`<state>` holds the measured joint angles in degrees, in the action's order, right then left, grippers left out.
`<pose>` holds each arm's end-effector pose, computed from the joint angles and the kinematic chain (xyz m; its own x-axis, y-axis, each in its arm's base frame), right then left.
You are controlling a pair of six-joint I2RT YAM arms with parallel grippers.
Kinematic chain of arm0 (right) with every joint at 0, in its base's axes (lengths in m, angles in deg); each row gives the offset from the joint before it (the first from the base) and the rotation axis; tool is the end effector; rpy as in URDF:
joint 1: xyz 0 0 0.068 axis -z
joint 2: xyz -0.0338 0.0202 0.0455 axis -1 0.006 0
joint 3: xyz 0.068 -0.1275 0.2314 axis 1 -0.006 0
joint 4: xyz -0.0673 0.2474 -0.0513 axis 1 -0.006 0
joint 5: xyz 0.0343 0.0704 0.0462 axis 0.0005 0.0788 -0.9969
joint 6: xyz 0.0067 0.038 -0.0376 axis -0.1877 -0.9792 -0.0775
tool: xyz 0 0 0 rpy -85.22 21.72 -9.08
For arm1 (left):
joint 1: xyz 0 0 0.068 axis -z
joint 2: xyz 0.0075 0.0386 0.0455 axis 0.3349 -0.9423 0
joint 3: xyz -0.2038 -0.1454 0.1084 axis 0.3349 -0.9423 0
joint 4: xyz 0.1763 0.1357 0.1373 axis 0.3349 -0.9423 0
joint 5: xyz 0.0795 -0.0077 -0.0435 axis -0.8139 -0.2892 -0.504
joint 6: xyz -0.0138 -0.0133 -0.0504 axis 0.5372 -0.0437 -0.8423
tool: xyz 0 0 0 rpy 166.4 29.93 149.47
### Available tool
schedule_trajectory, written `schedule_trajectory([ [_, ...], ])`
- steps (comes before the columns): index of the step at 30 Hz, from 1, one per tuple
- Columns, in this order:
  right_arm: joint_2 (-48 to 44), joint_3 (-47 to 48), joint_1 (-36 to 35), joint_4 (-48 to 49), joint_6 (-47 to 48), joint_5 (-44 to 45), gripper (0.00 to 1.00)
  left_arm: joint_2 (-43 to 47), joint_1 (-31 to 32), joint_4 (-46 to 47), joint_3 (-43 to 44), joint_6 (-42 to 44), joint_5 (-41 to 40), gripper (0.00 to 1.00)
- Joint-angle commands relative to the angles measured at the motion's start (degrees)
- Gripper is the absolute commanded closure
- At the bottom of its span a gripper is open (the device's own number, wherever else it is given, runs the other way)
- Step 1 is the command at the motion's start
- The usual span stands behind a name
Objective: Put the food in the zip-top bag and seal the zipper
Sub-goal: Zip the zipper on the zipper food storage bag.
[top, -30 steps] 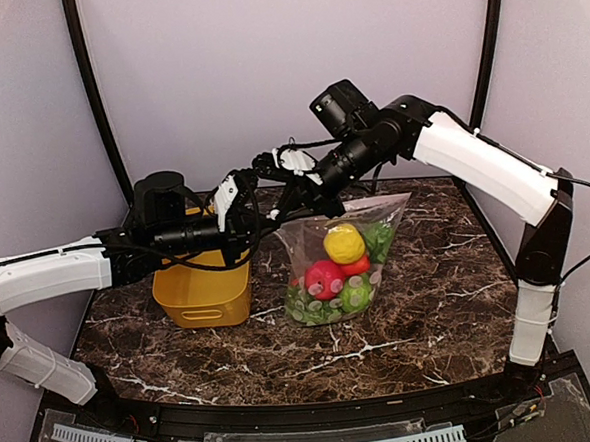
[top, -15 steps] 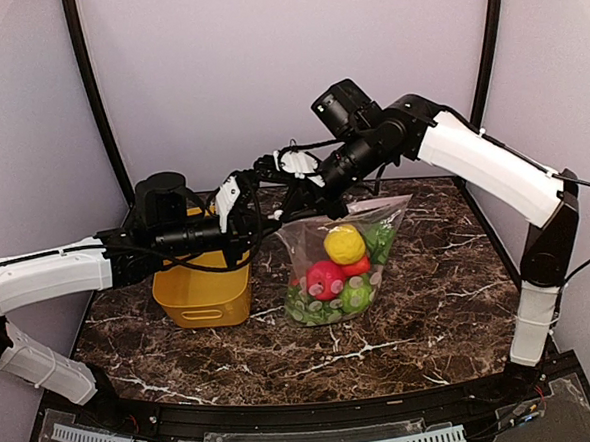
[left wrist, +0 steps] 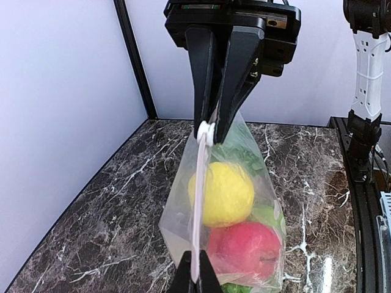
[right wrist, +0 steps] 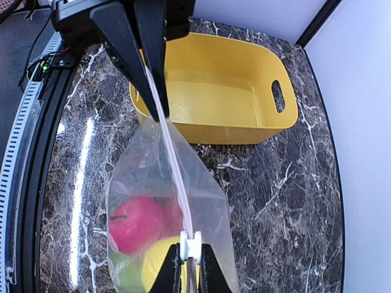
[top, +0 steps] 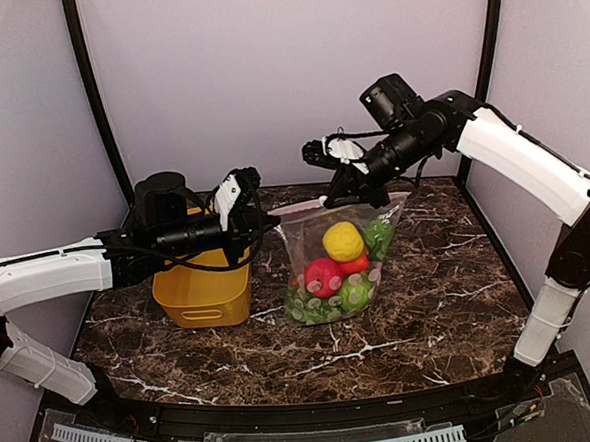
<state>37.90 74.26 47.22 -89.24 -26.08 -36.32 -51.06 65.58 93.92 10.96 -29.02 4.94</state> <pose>0.2564 0.2555 0.4001 0.1558 -0.6885 -0.7083 -0.9768 -0.0006 -0.2143 0.2080 -0.2310 0.3266 0.1465 0.1790 -0.9729 0.8864 0.4127 0.2094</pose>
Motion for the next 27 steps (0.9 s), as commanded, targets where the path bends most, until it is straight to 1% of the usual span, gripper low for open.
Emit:
schedule_trajectory([
  [1,-4.6,-3.1,5.5,-4.1,0.8,7.1,0.96,1.3,-0.9,-1.9,-1.4,0.5,-2.0,0.99],
  [15,-12.6,-12.1,14.7,-4.3,2.7,7.8,0.95,0.4,-1.8,-1.8,-0.9,1.0,-2.4,0.99],
  [20,-15.2,-15.8,17.2,-4.5,3.4,8.1,0.95,-0.1,-1.9,-1.6,-1.1,0.6,-2.1,0.99],
  [27,-17.0,-18.7,19.7,-4.6,4.5,8.6,0.94,-0.4,-2.0,-1.4,-1.0,0.4,-1.9,0.99],
])
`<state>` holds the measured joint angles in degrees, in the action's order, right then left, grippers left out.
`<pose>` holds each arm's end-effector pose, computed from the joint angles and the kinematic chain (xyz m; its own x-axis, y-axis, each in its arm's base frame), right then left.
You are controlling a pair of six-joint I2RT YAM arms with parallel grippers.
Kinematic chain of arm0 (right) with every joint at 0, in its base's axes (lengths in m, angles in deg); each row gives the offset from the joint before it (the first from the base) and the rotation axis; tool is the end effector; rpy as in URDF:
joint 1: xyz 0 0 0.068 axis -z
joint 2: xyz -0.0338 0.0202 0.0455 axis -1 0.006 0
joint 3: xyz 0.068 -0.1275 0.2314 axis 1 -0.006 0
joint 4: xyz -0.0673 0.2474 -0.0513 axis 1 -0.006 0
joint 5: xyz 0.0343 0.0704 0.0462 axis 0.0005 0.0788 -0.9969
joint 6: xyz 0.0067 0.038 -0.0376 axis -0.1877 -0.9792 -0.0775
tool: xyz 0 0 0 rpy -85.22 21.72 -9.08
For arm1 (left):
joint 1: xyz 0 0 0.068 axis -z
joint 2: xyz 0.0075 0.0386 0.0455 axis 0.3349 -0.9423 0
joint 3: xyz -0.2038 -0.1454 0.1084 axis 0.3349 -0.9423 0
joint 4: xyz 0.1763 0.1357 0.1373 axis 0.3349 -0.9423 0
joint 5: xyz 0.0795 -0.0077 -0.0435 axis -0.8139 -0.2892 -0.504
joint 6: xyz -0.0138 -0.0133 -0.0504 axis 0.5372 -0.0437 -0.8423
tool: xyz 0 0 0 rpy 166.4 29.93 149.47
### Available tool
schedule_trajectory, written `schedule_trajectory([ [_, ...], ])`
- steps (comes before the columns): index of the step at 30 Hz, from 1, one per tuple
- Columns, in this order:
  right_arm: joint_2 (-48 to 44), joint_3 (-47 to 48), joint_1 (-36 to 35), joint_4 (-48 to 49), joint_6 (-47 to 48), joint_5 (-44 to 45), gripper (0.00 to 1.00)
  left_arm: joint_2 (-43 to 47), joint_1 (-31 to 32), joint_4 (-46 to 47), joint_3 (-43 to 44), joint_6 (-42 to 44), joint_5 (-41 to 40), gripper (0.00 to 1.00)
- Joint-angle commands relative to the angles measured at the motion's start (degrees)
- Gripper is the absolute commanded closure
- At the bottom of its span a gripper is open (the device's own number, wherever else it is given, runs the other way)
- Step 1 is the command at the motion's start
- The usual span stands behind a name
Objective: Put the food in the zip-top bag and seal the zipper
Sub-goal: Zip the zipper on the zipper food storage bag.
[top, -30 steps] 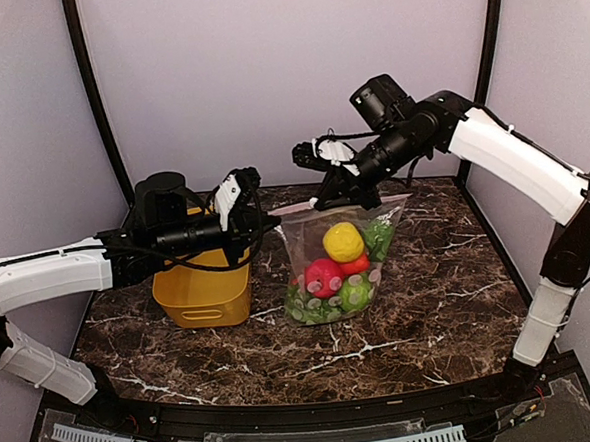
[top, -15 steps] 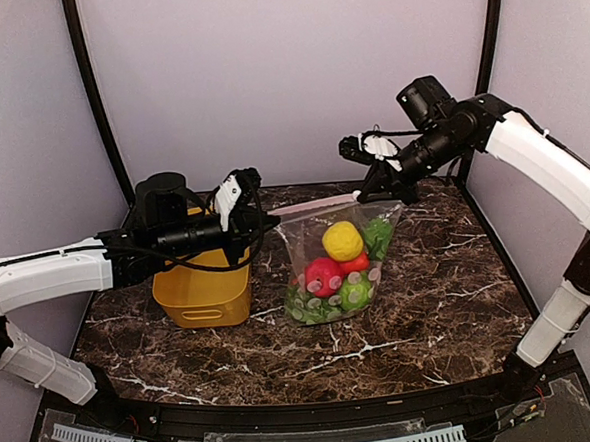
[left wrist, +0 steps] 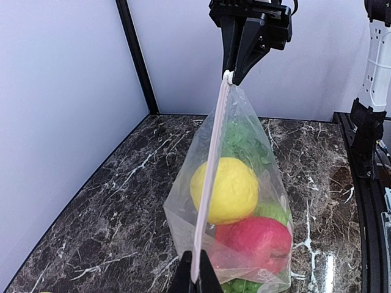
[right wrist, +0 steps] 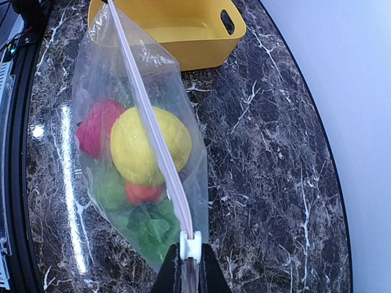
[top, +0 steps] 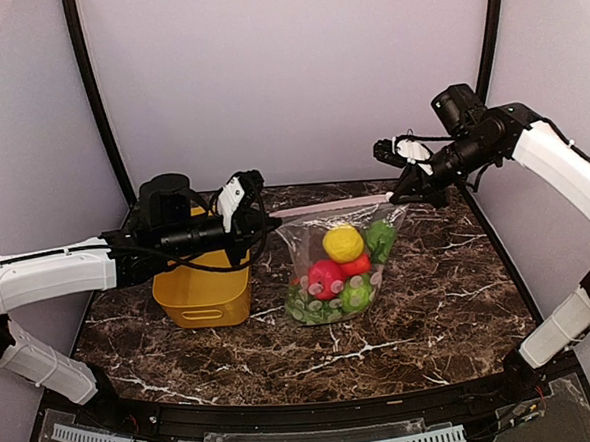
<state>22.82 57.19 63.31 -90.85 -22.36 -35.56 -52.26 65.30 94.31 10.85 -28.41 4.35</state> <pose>0.2540 0.1427 0.3895 -0.0216 -0.7459 -0.6657 -0.9499 0.2230 -0.2191 0.2125 -0.2330 0.3205 0.1430 0.1976 -0.9698 0.8808 0.4215 0.2158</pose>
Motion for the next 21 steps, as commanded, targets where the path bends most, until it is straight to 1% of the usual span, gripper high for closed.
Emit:
schedule_trajectory([
  [1,-2.1,-1.9,4.0,-2.9,0.9,7.6,0.94,0.8,-1.7,-1.8,-0.9,-0.2,-1.3,0.99],
  [18,-2.3,-2.2,6.2,-3.5,1.3,5.7,0.94,0.2,-2.0,-1.3,-1.0,-0.6,-0.7,0.99],
  [19,-2.2,-2.2,6.2,-3.6,1.4,5.0,0.91,0.1,-2.0,-1.0,-1.0,-0.8,-0.6,0.99],
  [21,-1.9,-1.8,6.2,-3.7,1.3,3.1,0.82,-0.6,-2.0,0.1,-0.6,-1.3,0.3,0.99],
])
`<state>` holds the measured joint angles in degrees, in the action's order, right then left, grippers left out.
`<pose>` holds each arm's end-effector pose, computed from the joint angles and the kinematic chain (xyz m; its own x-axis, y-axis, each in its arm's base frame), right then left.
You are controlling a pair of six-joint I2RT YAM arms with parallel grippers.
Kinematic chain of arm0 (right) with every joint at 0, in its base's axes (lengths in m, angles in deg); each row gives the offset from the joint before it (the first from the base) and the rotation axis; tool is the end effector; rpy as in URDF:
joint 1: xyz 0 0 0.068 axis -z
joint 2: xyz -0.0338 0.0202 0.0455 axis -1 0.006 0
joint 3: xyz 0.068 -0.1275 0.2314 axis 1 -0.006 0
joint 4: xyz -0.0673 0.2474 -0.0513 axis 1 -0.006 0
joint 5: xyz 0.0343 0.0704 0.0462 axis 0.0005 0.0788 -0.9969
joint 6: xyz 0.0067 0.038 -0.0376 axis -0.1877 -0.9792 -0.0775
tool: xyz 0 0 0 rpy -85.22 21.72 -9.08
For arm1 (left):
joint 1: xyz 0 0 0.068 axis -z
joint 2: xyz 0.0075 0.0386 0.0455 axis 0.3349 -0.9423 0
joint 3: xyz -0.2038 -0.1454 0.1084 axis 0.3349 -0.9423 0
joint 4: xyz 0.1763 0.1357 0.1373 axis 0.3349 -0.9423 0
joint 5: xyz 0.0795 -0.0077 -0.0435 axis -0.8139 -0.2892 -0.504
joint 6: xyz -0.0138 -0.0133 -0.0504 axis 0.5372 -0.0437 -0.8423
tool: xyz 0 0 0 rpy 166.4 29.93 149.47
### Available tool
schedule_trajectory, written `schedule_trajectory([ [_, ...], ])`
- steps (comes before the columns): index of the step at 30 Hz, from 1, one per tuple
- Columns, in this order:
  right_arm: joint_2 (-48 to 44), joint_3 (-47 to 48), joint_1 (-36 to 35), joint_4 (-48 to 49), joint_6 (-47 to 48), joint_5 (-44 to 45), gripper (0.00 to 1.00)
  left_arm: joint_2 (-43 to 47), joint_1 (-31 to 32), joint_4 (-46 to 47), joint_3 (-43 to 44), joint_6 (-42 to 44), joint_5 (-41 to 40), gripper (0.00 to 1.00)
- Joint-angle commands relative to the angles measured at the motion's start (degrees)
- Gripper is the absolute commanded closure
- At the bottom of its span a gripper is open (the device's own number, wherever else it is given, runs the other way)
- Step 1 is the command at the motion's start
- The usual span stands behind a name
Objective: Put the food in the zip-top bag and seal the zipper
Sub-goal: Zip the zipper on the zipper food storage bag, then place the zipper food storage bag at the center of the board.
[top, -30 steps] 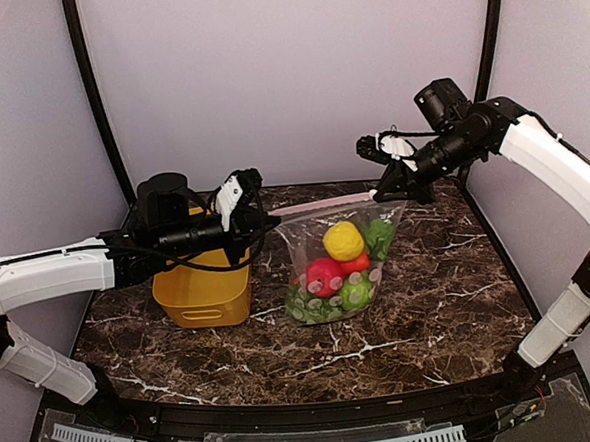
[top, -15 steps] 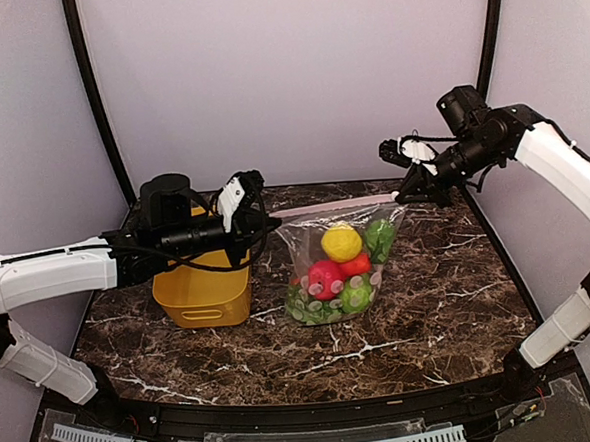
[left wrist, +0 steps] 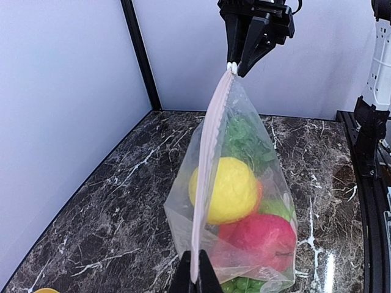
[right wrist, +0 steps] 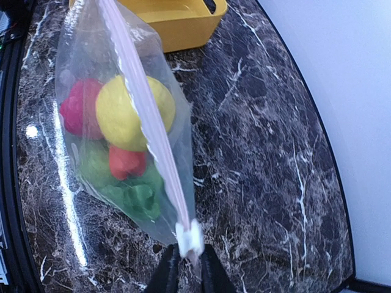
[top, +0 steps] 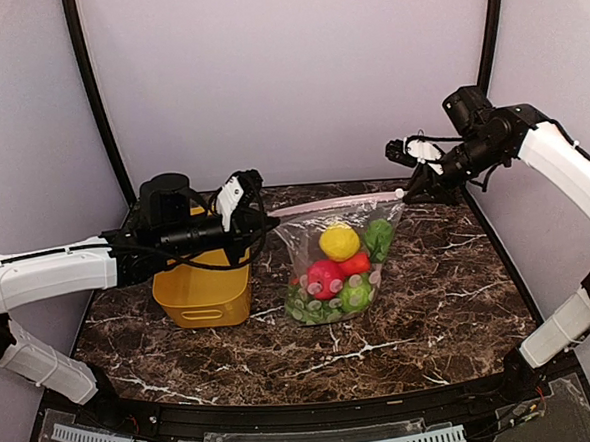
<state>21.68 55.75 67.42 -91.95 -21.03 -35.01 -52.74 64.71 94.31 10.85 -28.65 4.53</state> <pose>0.2575 0.1213 0.3860 -0.0706 -0.7593 -0.6469 -0.9358 0.2749 -0.2205 0.2160 -0.2321 0.3180 0.1319 0.2023 -0.9704 0.8796 0.4274 0.2087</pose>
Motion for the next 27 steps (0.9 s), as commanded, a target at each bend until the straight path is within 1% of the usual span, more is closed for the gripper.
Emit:
schedule_trajectory([
  [1,-0.6,0.0,2.1,-2.6,-0.1,1.5,0.77,-0.6,-1.4,0.7,-0.3,-1.3,0.5,0.99],
  [4,0.3,3.0,3.9,-1.9,-0.3,-5.0,0.62,-5.3,-1.5,4.1,3.6,-1.9,0.6,0.99],
  [6,3.2,8.3,7.9,-1.6,-1.1,-10.9,0.55,-10.0,-1.7,7.2,7.3,-0.7,-0.1,0.99],
  [7,5.5,12.0,10.0,-2.0,-2.0,-13.5,0.54,-13.7,-2.4,8.3,11.1,-0.4,0.1,0.99],
  [8,8.0,16.4,12.2,-2.8,-2.8,-16.0,0.52,-15.8,-2.9,8.5,13.3,-0.4,1.3,0.99],
  [9,10.4,20.3,13.9,-3.6,-3.3,-17.8,0.52,-19.6,-4.3,8.2,18.6,-1.2,2.2,0.99],
  [10,12.8,23.4,15.3,-3.6,-4.4,-18.9,0.51,-21.7,-4.9,8.1,21.5,-2.0,4.0,0.99],
  [11,14.7,26.1,16.5,-3.3,-5.7,-19.6,0.51,-25.7,-6.5,8.1,26.9,-3.6,5.1,0.99],
  [12,16.5,28.1,17.5,-3.2,-7.1,-20.6,0.51,-27.6,-7.0,8.2,29.9,-4.3,6.9,0.99],
  [13,18.0,29.8,18.4,-3.2,-8.1,-21.7,0.51,-31.0,-8.1,8.3,35.6,-5.5,7.5,0.99],
  [14,18.8,30.8,19.2,-3.0,-9.0,-22.6,0.5,-32.5,-8.4,8.1,38.2,-5.8,8.4,0.99],
  [15,19.1,31.0,19.6,-2.6,-9.8,-23.1,0.5,-35.0,-8.6,7.8,43.3,-6.2,9.4,0.99],
  [17,18.4,29.5,19.9,-1.3,-10.6,-23.6,0.5,-37.1,-8.7,8.5,48.9,-8.0,11.5,0.99],
  [19,16.2,25.4,20.2,1.2,-11.2,-24.0,0.5,-37.6,-8.5,9.9,51.6,-9.8,13.7,0.99],
  [21,13.3,20.4,20.2,4.3,-11.6,-24.1,0.5,-36.3,-8.1,9.5,51.4,-9.6,14.8,0.99],
  [23,10.3,15.5,20.2,6.5,-11.5,-24.0,0.5,-33.1,-7.9,10.5,46.1,-9.1,14.5,0.99],
  [24,9.4,13.6,20.2,7.3,-11.6,-24.0,0.5,-30.6,-7.8,12.7,40.7,-9.2,13.3,0.99],
  [25,8.4,11.9,20.2,8.2,-11.9,-24.3,0.5,-29.4,-7.9,14.4,37.4,-9.4,12.6,0.99],
  [26,7.7,10.1,20.2,9.0,-12.4,-25.0,0.5,-27.5,-7.7,17.7,30.8,-10.4,11.6,0.99],
  [27,6.9,8.3,20.1,10.0,-13.0,-26.4,0.5,-26.0,-7.6,21.2,27.7,-11.0,11.0,0.99],
])
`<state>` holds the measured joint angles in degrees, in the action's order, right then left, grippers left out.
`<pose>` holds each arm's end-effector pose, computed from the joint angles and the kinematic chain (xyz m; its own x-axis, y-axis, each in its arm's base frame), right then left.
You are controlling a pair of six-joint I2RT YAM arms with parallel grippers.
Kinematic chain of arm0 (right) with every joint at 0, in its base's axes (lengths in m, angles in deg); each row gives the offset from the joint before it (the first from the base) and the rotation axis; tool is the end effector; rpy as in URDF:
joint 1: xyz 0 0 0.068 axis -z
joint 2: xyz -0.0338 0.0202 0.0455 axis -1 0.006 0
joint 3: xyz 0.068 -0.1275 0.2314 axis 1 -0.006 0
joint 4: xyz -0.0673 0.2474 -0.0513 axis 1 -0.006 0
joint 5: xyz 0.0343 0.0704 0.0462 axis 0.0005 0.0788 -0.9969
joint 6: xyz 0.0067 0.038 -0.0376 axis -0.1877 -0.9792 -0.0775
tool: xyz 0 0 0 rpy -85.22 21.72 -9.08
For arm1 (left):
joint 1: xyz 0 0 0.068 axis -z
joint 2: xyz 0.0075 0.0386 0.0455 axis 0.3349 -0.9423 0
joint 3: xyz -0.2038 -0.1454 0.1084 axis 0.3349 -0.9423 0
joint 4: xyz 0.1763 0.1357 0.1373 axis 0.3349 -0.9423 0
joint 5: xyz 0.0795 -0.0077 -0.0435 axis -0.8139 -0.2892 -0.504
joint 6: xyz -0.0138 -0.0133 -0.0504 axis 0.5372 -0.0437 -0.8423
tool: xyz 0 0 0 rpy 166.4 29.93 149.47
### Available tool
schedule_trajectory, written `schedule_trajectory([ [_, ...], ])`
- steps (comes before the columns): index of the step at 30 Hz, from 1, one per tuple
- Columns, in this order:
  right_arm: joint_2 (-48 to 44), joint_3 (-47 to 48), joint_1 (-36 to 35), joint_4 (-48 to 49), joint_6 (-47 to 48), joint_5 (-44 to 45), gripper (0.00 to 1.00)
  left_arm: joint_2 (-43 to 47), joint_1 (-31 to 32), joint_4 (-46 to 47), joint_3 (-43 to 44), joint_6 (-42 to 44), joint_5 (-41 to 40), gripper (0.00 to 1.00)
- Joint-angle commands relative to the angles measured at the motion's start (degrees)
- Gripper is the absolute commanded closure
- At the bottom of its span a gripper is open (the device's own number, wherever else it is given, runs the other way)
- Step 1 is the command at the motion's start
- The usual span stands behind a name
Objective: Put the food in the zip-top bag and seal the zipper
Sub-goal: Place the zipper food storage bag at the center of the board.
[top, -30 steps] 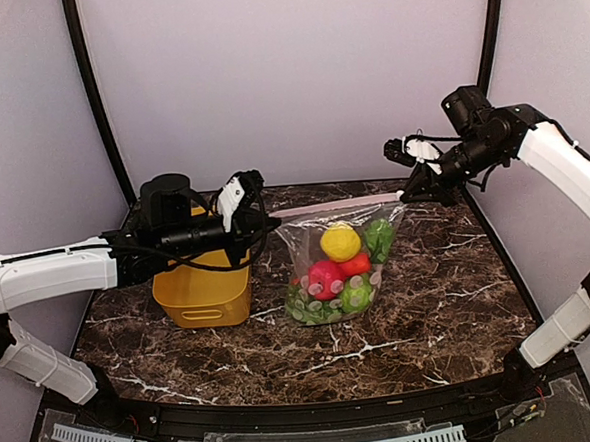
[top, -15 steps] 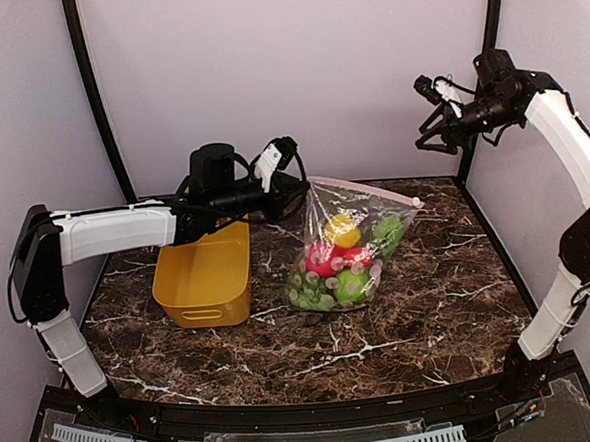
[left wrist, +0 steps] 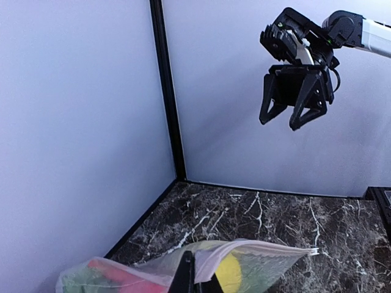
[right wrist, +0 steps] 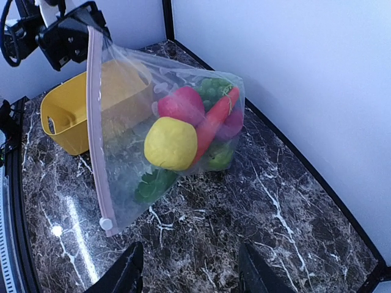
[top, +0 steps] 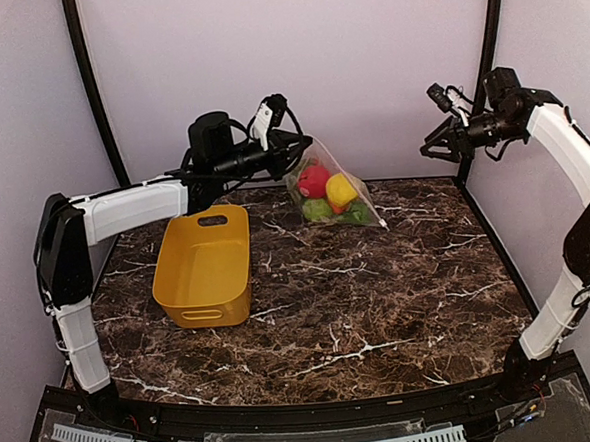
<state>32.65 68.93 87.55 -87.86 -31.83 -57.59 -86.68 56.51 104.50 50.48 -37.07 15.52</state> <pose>0.3330 0.0384 0.4098 -0.2660 -0.4216 -0.8669 -0.8596 0.5107 0.0154 0.3657 -0.2961 0.3617 0.2114 -0.0456 -0.9763 0.8868 0.4289 0.1720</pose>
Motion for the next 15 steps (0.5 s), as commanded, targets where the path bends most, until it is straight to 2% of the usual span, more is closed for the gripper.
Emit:
schedule_trajectory([
  [1,-4.8,-6.7,-0.1,6.8,-3.0,-4.8,0.5,8.6,0.6,12.8,-18.0,-4.4,-1.0,0.99],
  [4,-6.2,-11.2,-0.5,10.1,-5.5,-9.1,0.49,11.4,1.2,19.8,-31.4,-7.7,-3.3,0.99],
  [7,-7.0,-13.3,-1.6,11.5,-6.8,-10.5,0.49,14.3,2.5,21.6,-38.8,-7.8,-5.8,0.99],
  [9,-7.5,-14.1,-2.3,11.8,-7.4,-10.7,0.49,16.8,3.7,18.6,-41.8,-4.9,-7.3,0.9],
  [10,-7.8,-14.6,-2.5,12.4,-8.1,-10.6,0.49,18.8,4.8,14.5,-42.7,-3.2,-8.6,0.81],
  [11,-8.2,-15.1,-2.5,13.3,-9.0,-10.6,0.49,19.8,5.4,12.2,-43.1,0.2,-12.6,0.76],
  [12,-8.7,-15.5,-2.6,13.9,-9.5,-10.6,0.49,22.2,6.5,8.3,-43.9,1.7,-14.8,0.65],
  [15,-10.2,-15.7,-2.6,14.5,-10.8,-10.0,0.48,27.8,7.6,4.4,-46.9,5.7,-22.3,0.46],
])
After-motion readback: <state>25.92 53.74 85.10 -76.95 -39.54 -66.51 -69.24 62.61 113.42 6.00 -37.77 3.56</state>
